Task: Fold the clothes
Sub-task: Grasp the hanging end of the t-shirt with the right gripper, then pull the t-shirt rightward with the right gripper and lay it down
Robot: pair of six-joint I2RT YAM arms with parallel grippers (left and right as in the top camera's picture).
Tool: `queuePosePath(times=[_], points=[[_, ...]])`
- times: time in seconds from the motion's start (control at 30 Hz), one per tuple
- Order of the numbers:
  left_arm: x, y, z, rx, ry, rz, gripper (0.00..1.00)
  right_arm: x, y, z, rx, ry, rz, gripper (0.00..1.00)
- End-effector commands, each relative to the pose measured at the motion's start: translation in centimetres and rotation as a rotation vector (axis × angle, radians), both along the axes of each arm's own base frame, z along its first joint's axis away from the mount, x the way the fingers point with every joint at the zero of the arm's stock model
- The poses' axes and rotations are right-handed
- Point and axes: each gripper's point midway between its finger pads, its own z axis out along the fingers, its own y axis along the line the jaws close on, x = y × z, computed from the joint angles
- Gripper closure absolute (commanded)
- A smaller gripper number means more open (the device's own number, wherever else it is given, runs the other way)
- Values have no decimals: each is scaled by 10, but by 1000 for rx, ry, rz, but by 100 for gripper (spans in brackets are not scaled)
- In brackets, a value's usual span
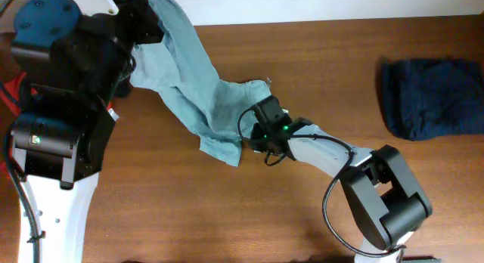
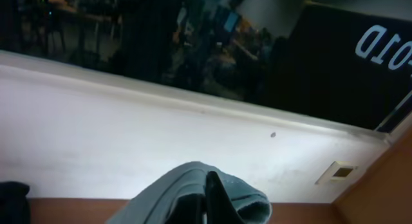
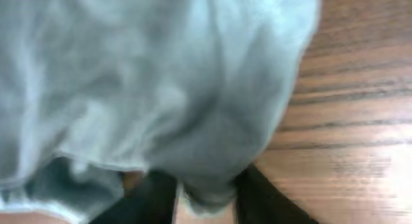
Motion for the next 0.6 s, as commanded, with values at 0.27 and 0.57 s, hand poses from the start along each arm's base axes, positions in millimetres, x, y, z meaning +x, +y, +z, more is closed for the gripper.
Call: queuePosePath(times=[0.27,0.57], points=[[-1,31,-14,43,67,139,99,30,-20,54,-75,-101,85,96],[-1,89,-45,146,187,291,95,50,-82,219,-129,-196,148,96]])
